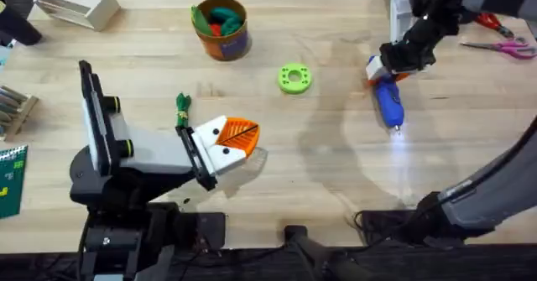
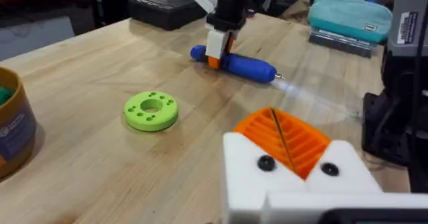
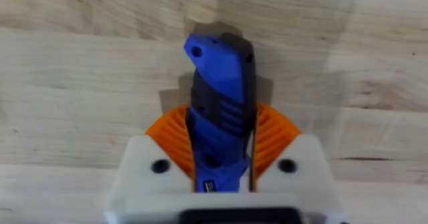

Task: Pick up the gripper from the table and insert it into the empty holder that is missing its gripper. Then pick up a screw, insert it into the mounting hole, and use the screwdriver to tighten it. Finally, clean up the table by picking up the vegetable and placing it into the bucket.

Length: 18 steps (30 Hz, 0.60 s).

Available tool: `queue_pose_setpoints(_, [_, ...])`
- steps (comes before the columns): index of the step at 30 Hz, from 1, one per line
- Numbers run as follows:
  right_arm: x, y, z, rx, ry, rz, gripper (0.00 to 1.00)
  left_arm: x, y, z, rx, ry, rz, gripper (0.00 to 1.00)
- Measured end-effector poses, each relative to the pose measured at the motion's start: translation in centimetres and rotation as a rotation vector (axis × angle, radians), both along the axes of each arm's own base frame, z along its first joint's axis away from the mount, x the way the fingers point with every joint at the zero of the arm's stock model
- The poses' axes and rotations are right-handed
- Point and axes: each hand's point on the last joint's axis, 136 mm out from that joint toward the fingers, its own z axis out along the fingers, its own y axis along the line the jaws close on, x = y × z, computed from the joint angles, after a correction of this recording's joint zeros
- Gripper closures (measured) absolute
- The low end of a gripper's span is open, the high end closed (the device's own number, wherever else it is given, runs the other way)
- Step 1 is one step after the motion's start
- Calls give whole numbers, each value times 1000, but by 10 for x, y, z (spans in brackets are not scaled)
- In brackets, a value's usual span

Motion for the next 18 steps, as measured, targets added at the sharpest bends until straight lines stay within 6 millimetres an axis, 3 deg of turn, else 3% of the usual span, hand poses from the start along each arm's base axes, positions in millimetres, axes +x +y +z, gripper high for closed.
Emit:
queue_pose_setpoints(4, [2,-1,0,-3,-5,-5,965,0,0,0,0,0,0,992])
queue_pose_setpoints(18, [2,-1,1,-2,-5,-9,971,0,0,0,0,0,0,992])
